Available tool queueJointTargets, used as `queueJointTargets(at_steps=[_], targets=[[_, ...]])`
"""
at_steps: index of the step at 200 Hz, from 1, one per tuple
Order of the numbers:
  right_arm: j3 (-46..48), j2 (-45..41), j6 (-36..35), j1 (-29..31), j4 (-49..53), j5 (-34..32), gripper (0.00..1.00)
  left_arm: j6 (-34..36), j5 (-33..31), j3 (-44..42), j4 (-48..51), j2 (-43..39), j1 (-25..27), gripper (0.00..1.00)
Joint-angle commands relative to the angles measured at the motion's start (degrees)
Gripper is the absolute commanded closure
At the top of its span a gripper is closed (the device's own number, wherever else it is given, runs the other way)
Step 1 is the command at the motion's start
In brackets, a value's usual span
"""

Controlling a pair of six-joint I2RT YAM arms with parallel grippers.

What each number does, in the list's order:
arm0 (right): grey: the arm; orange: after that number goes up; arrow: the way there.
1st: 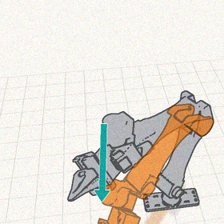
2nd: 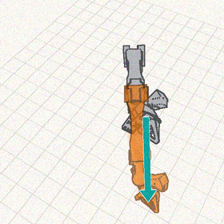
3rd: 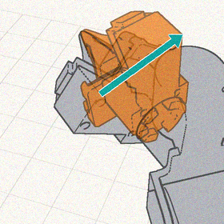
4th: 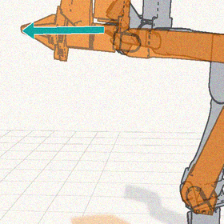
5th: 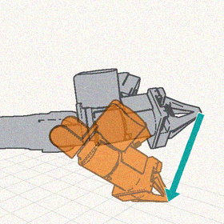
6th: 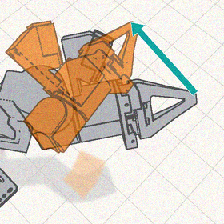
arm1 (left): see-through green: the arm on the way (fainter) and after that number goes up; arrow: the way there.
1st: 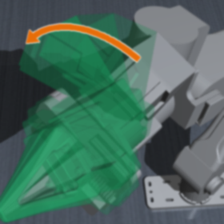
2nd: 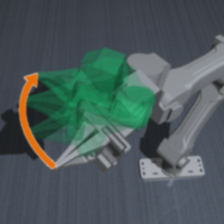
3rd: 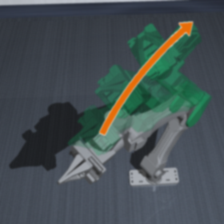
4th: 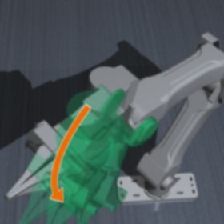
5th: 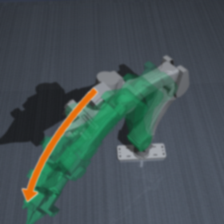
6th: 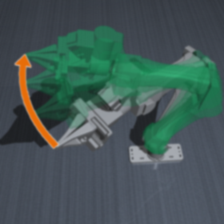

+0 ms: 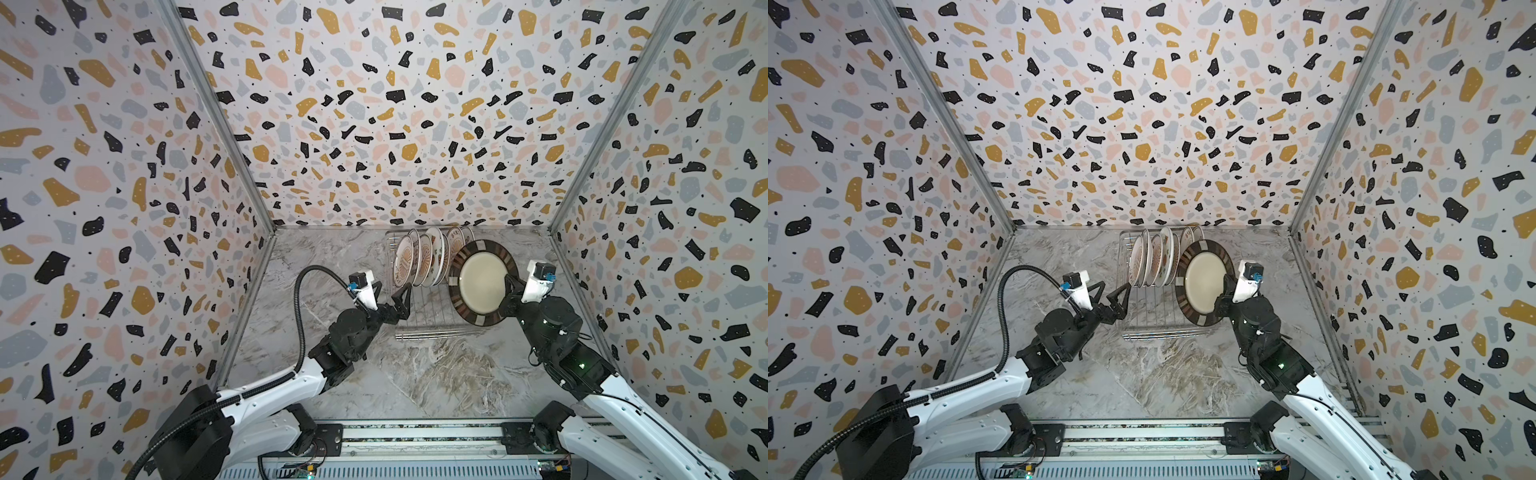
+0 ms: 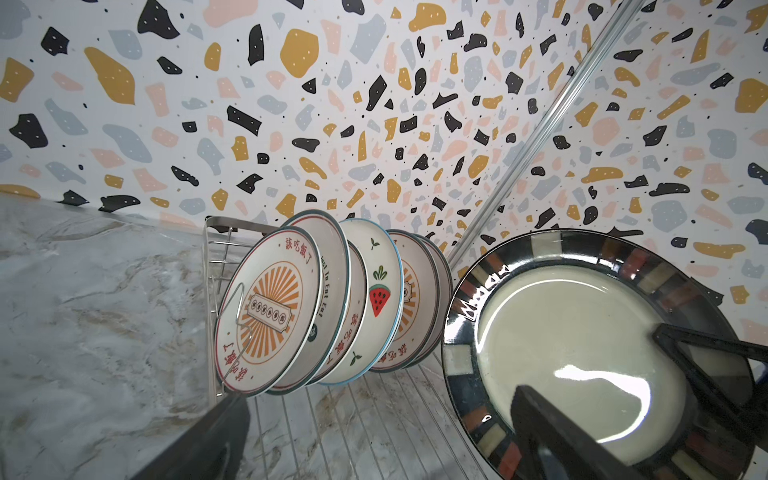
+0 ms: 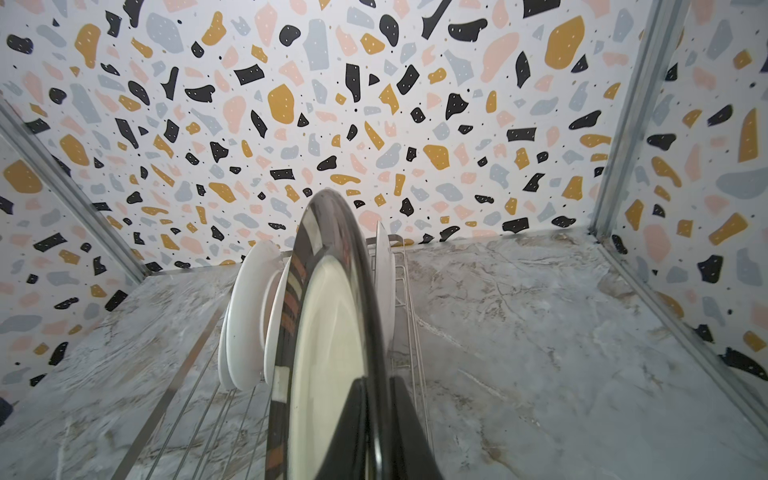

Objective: Unload the plates from the dish rack
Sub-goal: 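Pull the dark-rimmed plate out of the rack toward the left gripper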

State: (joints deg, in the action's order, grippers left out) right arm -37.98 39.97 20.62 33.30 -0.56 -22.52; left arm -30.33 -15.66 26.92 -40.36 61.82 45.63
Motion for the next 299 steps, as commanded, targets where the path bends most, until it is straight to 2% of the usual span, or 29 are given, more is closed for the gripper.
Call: queueJointTargets(at_steps=[1,37,73,89,138,147,165,192,240,256,273,287,299], targets=[[0.4,-2.3,7.8,-3.5,-10.2,13.1,1.00,-1.0,3.0,-3.0,-3.4,-2.3,0.0,0.00],[5.3,-3.1,13.8,-8.4,-16.3,25.2,1.00,-0.9,7.0,-4.3,-1.8,-4.9,0.1,0.00],[7.9,-1.3,19.3,-9.4,-23.5,33.3,1.00,-2.4,13.6,-4.3,-2.3,-4.3,0.1,0.00],[8.3,1.3,21.5,-9.5,-27.4,37.3,1.00,-2.8,14.2,-3.1,-0.7,-2.9,0.1,0.00],[10.5,7.5,26.7,-9.5,-37.6,41.5,1.00,-6.2,14.2,-2.9,-2.3,1.5,0.1,0.02],[10.9,8.3,27.4,-9.5,-39.5,42.3,1.00,-7.5,15.0,-3.7,-5.1,2.3,0.1,0.06],[11.5,9.5,28.4,-9.5,-42.4,43.1,1.00,-10.1,17.5,-4.3,-9.0,3.8,0.1,0.19],[11.6,10.5,28.1,-9.5,-44.1,44.2,1.00,-12.3,20.0,-4.2,-10.6,4.4,0.1,0.26],[12.2,13.0,28.5,-9.6,-47.2,46.2,1.00,-15.6,18.8,-5.4,-13.6,5.0,0.1,0.69],[12.6,13.9,29.0,-9.5,-48.4,47.2,1.00,-16.1,18.8,-5.1,-13.6,5.5,0.1,0.71],[13.5,14.6,29.5,-9.6,-49.9,47.7,1.00,-17.1,19.0,-5.5,-14.8,5.8,0.1,0.79],[13.9,15.1,29.9,-9.8,-50.7,47.7,1.00,-17.8,18.6,-5.7,-15.1,5.4,0.1,0.80],[13.9,15.8,30.1,-9.7,-50.9,47.7,1.00,-19.1,18.7,-6.2,-16.2,5.0,0.1,0.88]])
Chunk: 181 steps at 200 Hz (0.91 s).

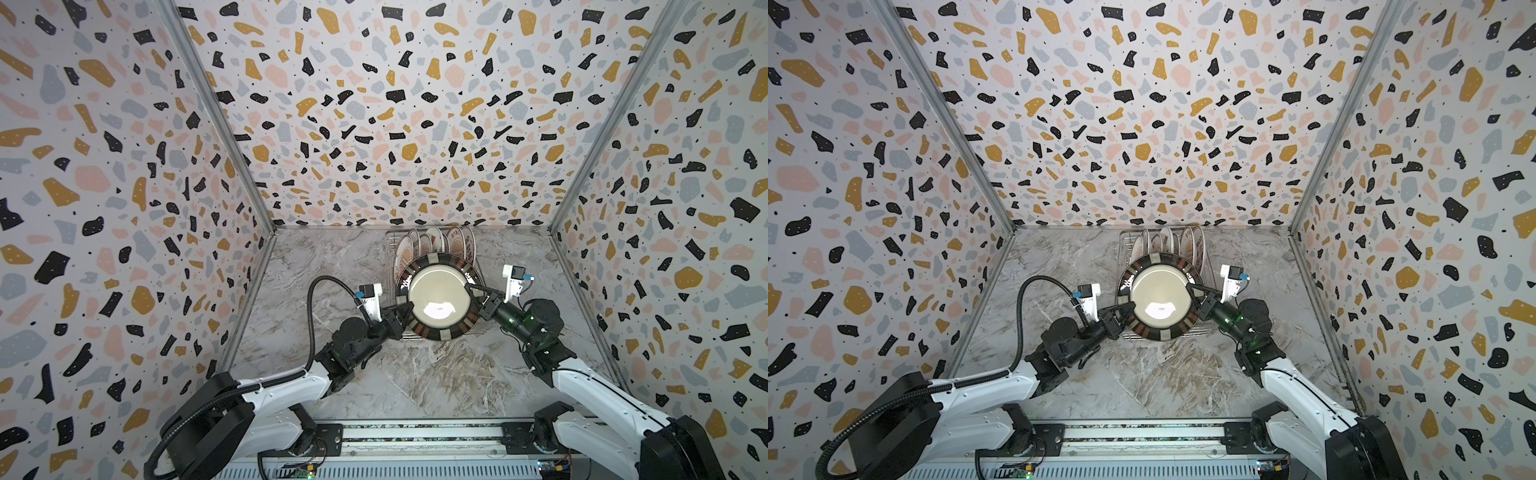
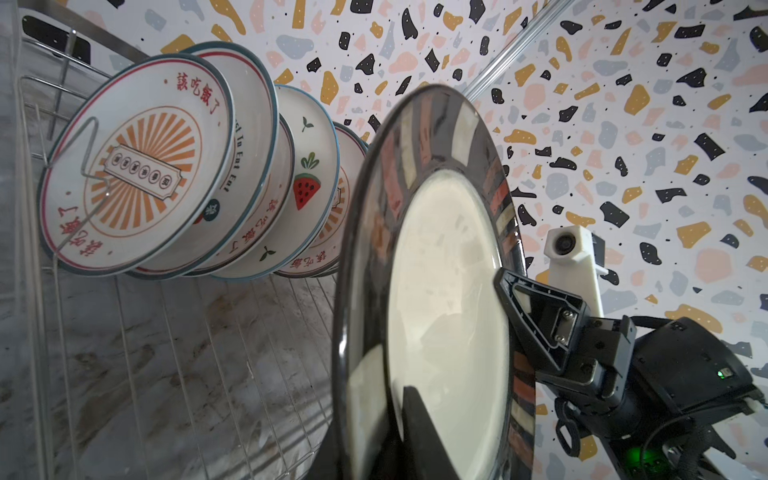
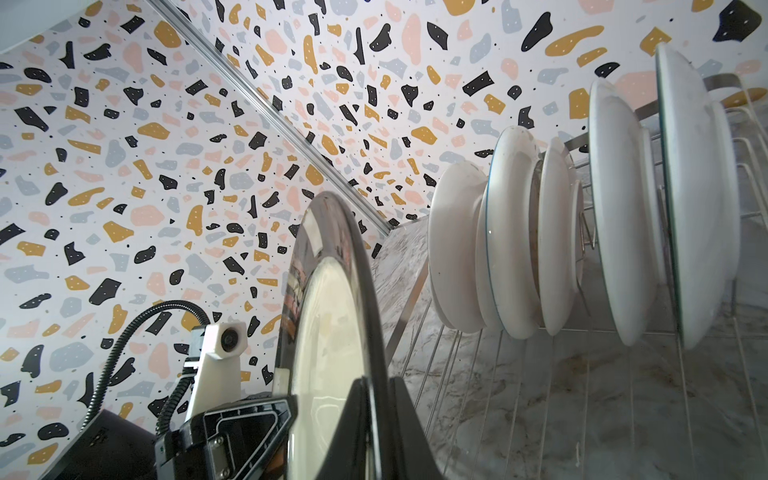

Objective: Unload the plates from the dish rack
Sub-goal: 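Pull the dark-rimmed plate out of the rack toward the left gripper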

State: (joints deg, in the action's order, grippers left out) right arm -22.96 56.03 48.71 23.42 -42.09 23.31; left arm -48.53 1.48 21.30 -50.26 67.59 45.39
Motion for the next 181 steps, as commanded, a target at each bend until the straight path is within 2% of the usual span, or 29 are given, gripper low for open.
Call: queueJointTargets(at_steps=[1,35,47,69,103,114,141,149,152,181], targets=[[-1.1,-0.2,2.1,0.1,-9.5,2.0,1.00,-1.1,1.7,-0.7,-6.4,-0.8,0.3,0.89],[-1.2,1.5,2.5,0.1,-10.2,4.3,0.97,-1.8,2.0,-1.0,-8.4,-2.9,0.3,0.92],[-1.4,1.8,1.8,0.1,-9.4,4.4,0.91,-1.8,1.9,-0.7,-8.0,-3.3,0.3,1.00],[-1.8,2.5,-0.1,0.1,-7.1,4.1,0.75,-4.2,0.6,-0.8,-7.6,-3.8,0.3,1.00],[-2.0,4.3,-1.2,0.1,-7.3,5.8,0.65,-7.8,-3.9,-2.7,-10.4,-5.5,0.0,1.00],[-2.0,4.4,-1.7,0.1,-7.2,6.2,0.56,-8.8,-4.4,-3.0,-10.9,-6.3,-0.2,1.00],[-1.9,2.9,-3.9,0.1,-3.5,4.1,0.16,-10.3,-6.4,-3.4,-10.2,-8.6,-1.1,1.00],[-2.2,2.3,-5.0,0.1,-1.6,2.9,0.10,-10.9,-6.8,-3.5,-9.9,-9.2,-1.7,1.00],[-2.4,2.1,-5.5,0.1,-0.8,2.5,0.05,-11.2,-6.9,-3.6,-9.9,-9.4,-1.9,1.00],[-3.3,0.5,-9.2,0.3,4.9,-1.4,0.00,-14.5,-8.0,-5.1,-11.3,-10.4,-4.4,1.00]])
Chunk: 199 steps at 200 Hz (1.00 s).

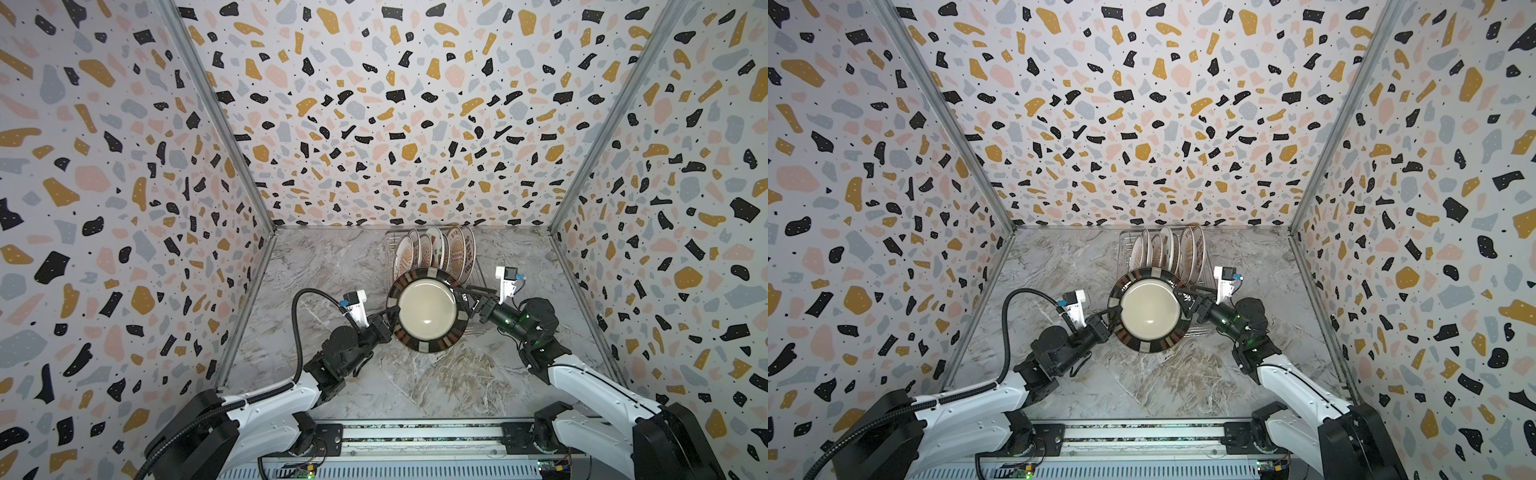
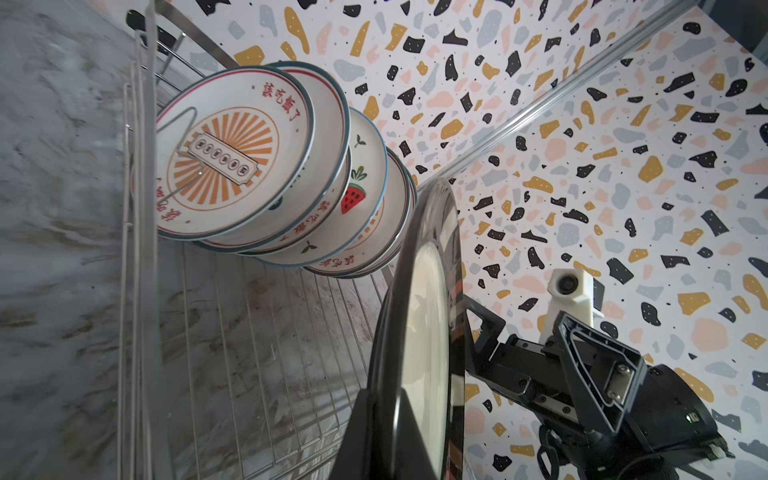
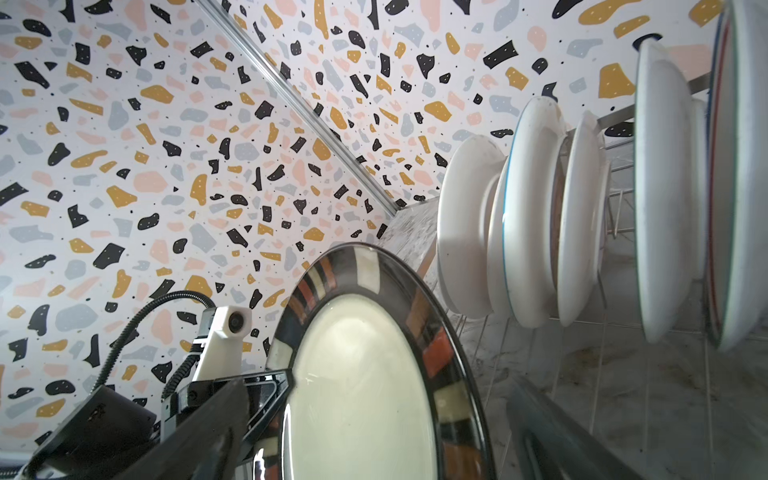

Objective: Unload the plates from the dish rack

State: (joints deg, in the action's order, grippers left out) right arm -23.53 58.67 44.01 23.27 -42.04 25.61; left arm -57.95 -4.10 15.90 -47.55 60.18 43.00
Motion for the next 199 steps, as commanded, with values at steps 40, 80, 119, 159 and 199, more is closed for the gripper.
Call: queueJointTargets(at_steps=[40,80,119,159,199], targets=[[-2.6,-1.4,-5.6,1.2,4.3,-4.5,0.01,-8.8,-0.7,-1.3,-16.7,-3.4,-4.9,1.00],[-4.2,-0.4,-10.7,6.2,5.2,-8.6,0.01,-9.7,-3.3,-3.1,-12.2,-9.5,-8.1,1.00],[-9.3,2.9,-17.8,14.8,10.7,-19.2,0.01,-14.0,-3.7,-6.3,-10.8,-14.7,-15.3,1.00],[-13.2,8.0,-21.9,20.9,8.4,-18.2,0.01,-15.3,-5.7,-6.4,-6.2,-18.5,-21.2,1.00],[-17.6,14.6,-22.9,23.0,6.7,-15.1,0.01,-16.7,-14.6,-8.6,-6.1,-19.9,-24.9,1.00]])
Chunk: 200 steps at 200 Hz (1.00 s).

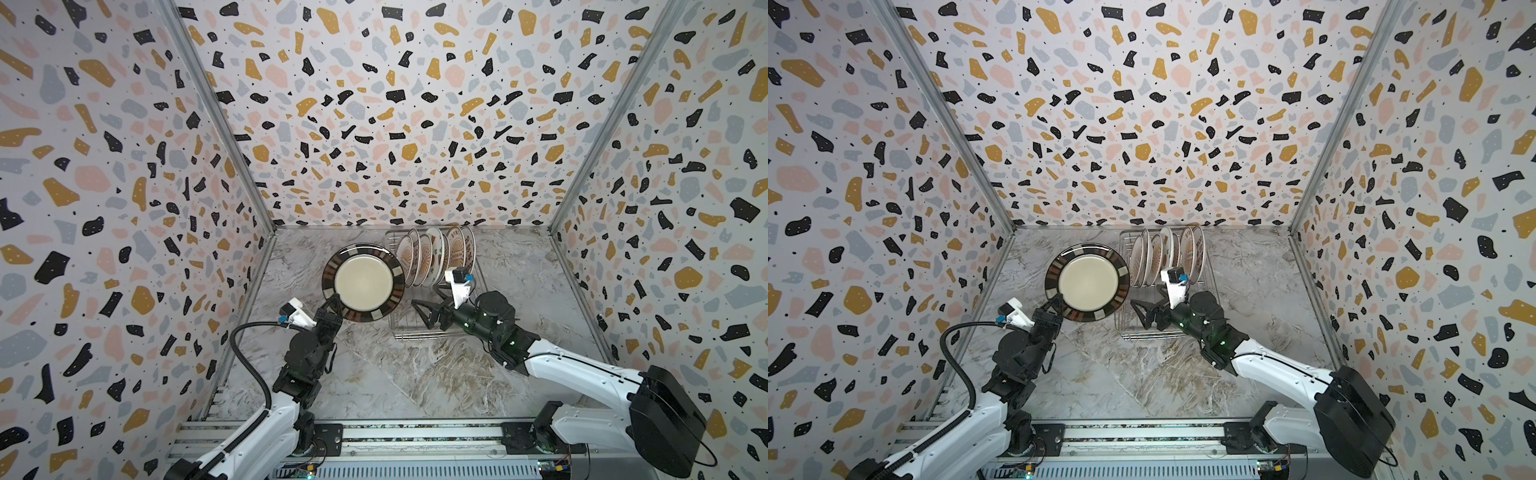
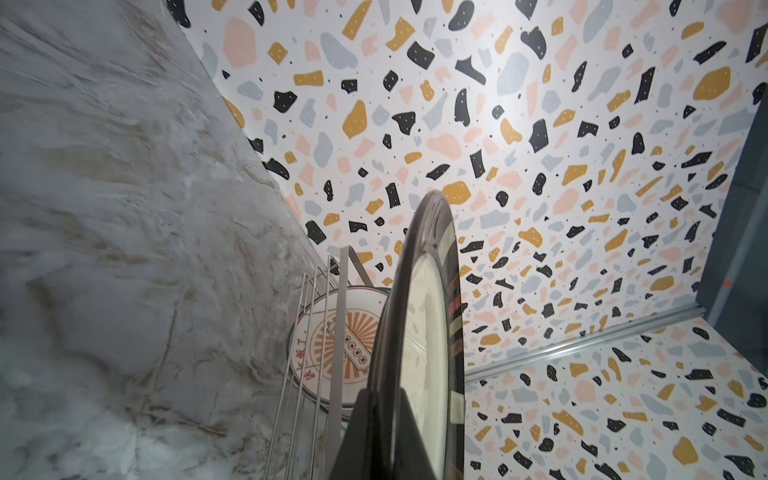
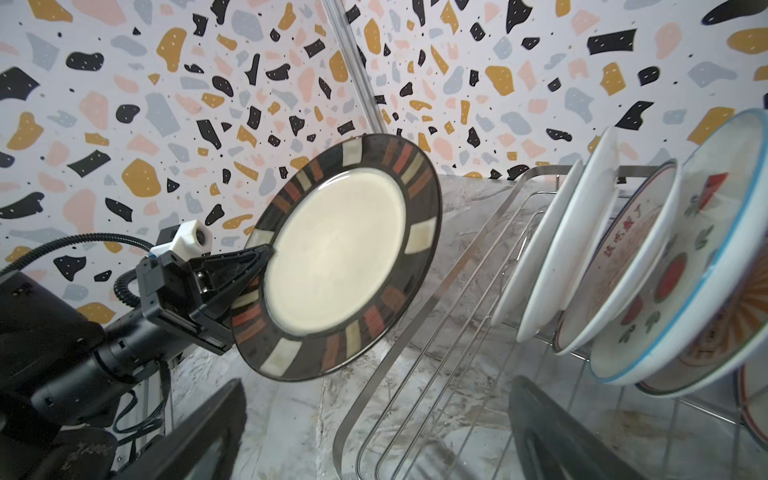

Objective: Unload the plates from the dish rack

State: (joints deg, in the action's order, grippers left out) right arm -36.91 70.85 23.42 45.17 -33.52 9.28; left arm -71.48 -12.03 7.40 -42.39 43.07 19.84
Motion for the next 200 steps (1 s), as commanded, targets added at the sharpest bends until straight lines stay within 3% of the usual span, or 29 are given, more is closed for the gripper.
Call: queueJointTargets(at_steps=[1,63,84,113,200], targets=[[-4.4,2.6,-2.3,1.2,-1.8,1.3,0.01,-3.2,-7.0,-0.2,-11.2,-2.8,-1.7,1.00],[-14.2,14.4,-5.1,4.9,0.7,3.5,0.01,-2.8,-17.2,-0.6,-13.5,4.1,-4.4,1.00],[-18.3,18.1,-5.6,6.3,2.9,0.8,0.01,-1.7,-16.3,1.4,-15.2,9.9,-8.6,1.00],[-24.5,24.1,-6.4,6.5,6.3,0.3,0.01,-2.4,-13.7,3.5,-17.9,16.1,-10.6,1.00],[-38.7,38.5,-8.2,6.9,11.3,1.5,0.01,-5.9,-22.6,9.0,-15.5,29.3,-11.8,1.00]])
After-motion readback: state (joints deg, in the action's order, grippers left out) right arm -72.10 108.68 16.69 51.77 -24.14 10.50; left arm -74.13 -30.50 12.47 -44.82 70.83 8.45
